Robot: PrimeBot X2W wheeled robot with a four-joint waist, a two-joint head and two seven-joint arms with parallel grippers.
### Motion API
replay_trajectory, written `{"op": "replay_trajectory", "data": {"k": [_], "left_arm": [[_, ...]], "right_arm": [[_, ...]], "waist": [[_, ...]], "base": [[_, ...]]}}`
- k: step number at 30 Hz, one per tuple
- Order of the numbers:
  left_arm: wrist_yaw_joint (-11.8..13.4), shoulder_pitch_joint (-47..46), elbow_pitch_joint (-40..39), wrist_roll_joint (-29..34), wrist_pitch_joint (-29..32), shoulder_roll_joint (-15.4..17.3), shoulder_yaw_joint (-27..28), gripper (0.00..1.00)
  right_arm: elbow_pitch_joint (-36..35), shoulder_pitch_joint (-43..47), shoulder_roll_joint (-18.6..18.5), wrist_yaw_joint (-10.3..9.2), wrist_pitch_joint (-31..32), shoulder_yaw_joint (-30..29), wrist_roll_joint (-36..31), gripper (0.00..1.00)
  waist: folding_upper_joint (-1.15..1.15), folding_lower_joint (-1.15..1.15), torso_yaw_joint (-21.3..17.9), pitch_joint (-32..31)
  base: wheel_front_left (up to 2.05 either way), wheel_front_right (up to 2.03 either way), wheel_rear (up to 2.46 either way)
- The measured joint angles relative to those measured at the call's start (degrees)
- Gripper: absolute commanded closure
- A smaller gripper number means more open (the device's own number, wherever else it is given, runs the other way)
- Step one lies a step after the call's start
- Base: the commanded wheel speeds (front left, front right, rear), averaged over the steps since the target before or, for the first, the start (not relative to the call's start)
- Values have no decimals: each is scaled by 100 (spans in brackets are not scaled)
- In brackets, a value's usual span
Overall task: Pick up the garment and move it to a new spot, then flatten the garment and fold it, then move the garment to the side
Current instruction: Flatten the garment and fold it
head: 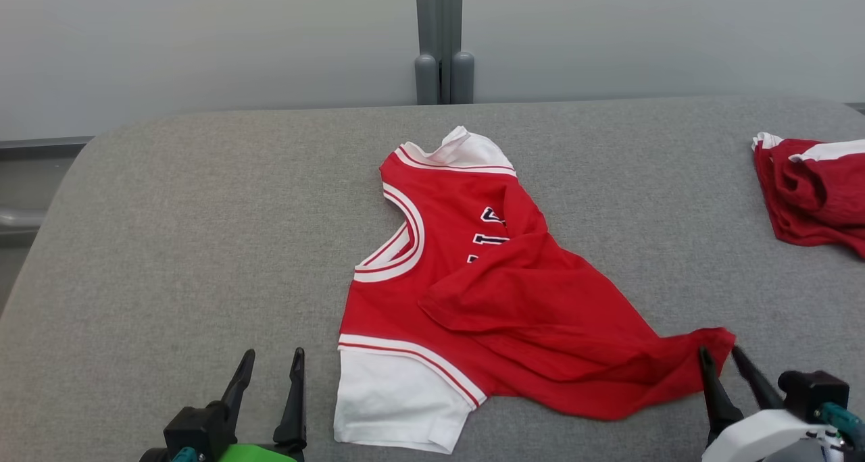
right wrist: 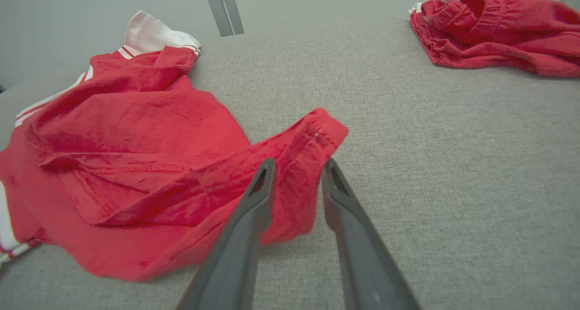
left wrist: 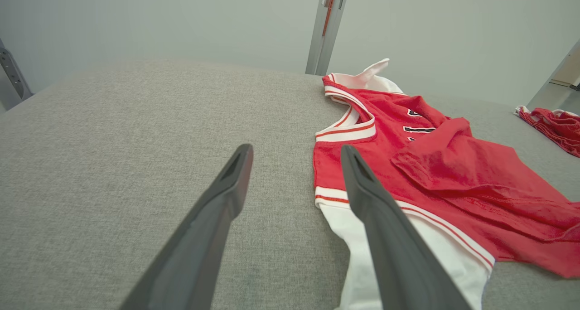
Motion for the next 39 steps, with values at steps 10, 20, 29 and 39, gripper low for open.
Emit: {"op": "replay_trajectory", "data": {"k": [10,20,29,39], "left_arm": [[-8,-1,35,19,0,1,-23,0],[-13,-21,40,18,0,1,-85,0],[-13,-107,34,-24,0,1,-101,0],[18,-86,10,-24,0,1,-16,0]], "right_arm": [[-633,-670,-105,0,165,1033,-806,0],[549,-1876,-288,1,649,3073,-793,0],[1903,-2546,-274,1,598,3852,-487,100],[2083,-2966,-572,1,5,2658,115,100]], "waist": [[0,0,266,-73],[0,0,685,-22],[0,0,920,155],[0,0,739,124]], "base": [[0,0,0],[0,0,0],[0,0,0],[0,0,0]]}}
